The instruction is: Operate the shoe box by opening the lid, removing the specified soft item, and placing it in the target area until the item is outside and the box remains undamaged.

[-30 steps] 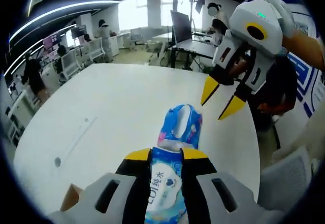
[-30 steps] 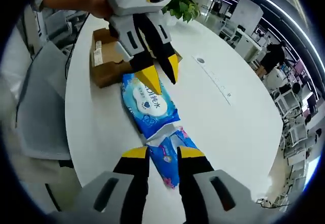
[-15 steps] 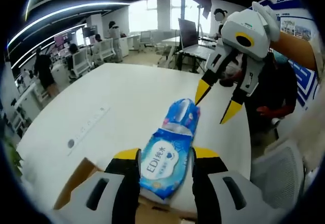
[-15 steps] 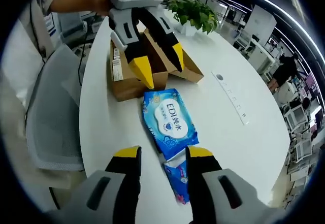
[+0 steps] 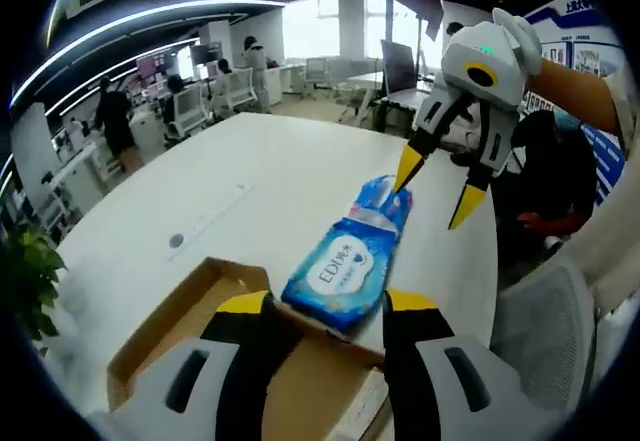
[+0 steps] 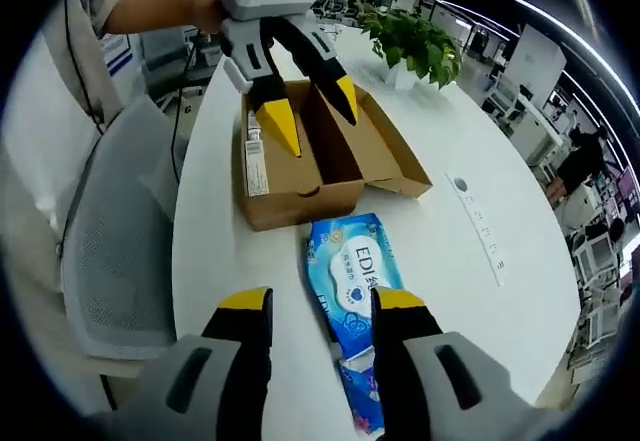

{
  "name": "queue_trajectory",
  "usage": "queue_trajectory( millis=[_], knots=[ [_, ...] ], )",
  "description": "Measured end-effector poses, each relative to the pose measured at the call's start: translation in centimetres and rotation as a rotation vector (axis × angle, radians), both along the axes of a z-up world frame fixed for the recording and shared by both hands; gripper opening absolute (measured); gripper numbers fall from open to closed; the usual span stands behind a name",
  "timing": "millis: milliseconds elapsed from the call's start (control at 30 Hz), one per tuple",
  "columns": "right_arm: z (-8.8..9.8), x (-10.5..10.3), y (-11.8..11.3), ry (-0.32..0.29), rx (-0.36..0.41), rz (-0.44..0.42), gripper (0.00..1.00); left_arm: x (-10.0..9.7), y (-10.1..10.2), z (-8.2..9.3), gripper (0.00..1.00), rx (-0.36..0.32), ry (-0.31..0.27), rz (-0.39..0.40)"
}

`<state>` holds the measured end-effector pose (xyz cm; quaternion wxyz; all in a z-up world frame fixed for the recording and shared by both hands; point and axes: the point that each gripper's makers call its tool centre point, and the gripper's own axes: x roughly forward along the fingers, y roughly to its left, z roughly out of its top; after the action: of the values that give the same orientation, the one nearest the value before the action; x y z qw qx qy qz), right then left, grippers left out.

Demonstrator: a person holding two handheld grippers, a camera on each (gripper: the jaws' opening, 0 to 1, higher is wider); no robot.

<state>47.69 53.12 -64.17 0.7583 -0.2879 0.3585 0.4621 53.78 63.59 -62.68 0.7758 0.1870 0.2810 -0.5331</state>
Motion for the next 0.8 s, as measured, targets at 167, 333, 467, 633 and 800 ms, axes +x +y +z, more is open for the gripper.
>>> queue_trajectory(
  millis=[167, 333, 467, 633, 800],
  knots=[
    [-0.5, 0.0, 2.3, 0.015, 0.012, 0.037, 0.39, 0.2, 2.4, -0.1, 0.47, -0.007, 0.003, 0.051],
    [-0.8, 0.5, 4.3, 0.022, 0.031, 0.061, 0.40, 0.1, 5.4, -0.5, 0.52, -0.010, 0.012, 0.110],
    [-1.3, 0.8, 5.8, 0.026, 0.041, 0.079, 0.40, 0.0, 8.0, -1.2, 0.53, 0.004, 0.014, 0.156],
    [-1.9, 1.2, 7.7, 0.026, 0.049, 0.113, 0.40, 0.1, 11.1, -2.1, 0.54, 0.009, 0.015, 0.215],
    [-2.5, 1.8, 9.4, 0.023, 0.052, 0.134, 0.40, 0.3, 13.6, -2.7, 0.54, 0.008, 0.018, 0.279]
  ],
)
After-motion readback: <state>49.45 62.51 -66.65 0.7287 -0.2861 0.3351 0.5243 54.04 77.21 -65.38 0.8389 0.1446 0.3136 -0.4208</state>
